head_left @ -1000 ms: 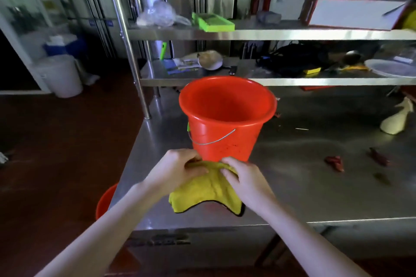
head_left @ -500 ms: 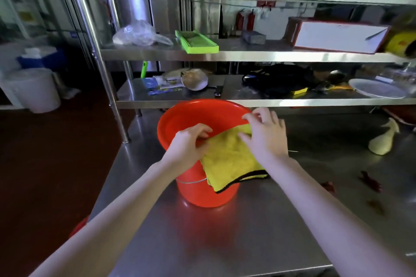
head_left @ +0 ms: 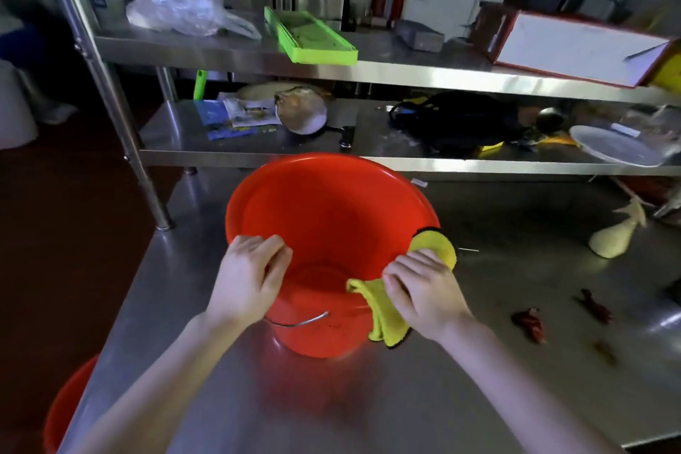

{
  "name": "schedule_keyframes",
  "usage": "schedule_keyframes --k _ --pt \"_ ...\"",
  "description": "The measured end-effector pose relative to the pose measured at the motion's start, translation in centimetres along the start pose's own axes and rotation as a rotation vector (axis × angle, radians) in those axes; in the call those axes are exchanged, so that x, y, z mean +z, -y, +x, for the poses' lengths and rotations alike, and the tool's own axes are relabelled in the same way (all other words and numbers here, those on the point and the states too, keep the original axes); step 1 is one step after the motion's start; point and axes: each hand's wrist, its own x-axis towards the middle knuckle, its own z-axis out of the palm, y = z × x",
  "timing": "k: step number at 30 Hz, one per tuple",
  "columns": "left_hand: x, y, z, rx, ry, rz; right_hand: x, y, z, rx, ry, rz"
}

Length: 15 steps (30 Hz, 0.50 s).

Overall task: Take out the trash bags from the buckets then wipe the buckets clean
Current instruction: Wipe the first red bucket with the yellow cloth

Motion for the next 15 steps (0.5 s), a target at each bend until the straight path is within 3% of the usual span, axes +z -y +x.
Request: schedule_keyframes --k 5,11,15 --pt "-1.2 2.1 3.6 -0.08 0.169 0.072 0.0 -6.4 2.3 0.004 0.113 0.038" --pt "3.2 -5.1 -0.4 -0.189 0.037 0.162 2.8 -1.4 3.6 0.197 -0.088 -0.046" --pt "3.8 -5.4 -0.8 -0.351 -0.119 0.04 3.7 4.8 2.8 0.199 -0.097 -0.07"
